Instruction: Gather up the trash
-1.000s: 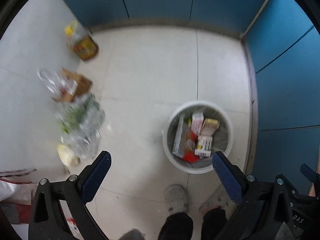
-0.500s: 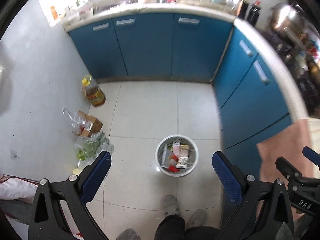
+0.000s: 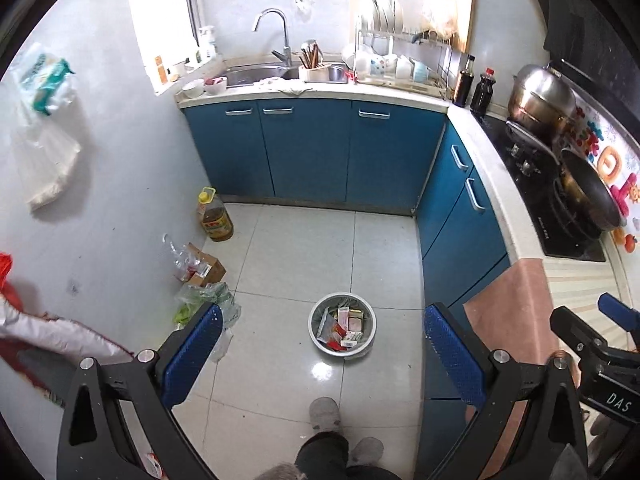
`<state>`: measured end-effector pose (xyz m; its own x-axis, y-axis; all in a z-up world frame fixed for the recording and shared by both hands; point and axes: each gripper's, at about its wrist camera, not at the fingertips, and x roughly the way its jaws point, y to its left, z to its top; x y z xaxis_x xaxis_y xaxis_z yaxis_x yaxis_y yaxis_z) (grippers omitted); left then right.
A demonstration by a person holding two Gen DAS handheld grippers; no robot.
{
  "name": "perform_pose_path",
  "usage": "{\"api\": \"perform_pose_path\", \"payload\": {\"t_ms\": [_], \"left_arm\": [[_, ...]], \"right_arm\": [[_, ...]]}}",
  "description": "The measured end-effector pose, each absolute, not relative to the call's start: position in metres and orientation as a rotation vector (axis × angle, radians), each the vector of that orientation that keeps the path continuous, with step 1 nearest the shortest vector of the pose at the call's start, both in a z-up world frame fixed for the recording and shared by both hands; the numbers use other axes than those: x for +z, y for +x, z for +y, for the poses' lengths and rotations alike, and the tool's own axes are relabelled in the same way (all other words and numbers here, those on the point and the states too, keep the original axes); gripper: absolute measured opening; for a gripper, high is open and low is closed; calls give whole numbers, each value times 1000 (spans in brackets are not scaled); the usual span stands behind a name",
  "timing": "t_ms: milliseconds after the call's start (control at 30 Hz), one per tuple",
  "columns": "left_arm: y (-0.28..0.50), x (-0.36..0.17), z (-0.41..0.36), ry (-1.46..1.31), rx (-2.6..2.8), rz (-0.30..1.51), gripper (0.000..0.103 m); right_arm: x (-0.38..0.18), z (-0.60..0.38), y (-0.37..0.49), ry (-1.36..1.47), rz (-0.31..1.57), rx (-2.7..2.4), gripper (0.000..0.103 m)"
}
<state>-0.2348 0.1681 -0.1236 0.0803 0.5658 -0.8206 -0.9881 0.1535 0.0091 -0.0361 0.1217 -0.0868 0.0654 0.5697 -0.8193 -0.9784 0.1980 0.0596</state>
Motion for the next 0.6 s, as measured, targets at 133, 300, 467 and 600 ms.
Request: {"api": "perform_pose_path", "payload": {"t_ms": [133, 300, 467, 600], "left_arm": [[-230, -107, 146, -676, 1320, 800, 103], [-233, -89, 124, -711, 1301, 790, 103], [-237, -79, 118, -737, 1252, 786, 103], [-240, -71, 111, -752, 1221, 772, 103]], "right_arm": [[-64, 95, -36, -607, 839, 1324, 103], [-41, 73, -38, -615, 844, 1361, 103], [-25, 62, -42, -610, 877, 1421, 103], [-20, 60, -48, -609, 898, 1448, 103]]}}
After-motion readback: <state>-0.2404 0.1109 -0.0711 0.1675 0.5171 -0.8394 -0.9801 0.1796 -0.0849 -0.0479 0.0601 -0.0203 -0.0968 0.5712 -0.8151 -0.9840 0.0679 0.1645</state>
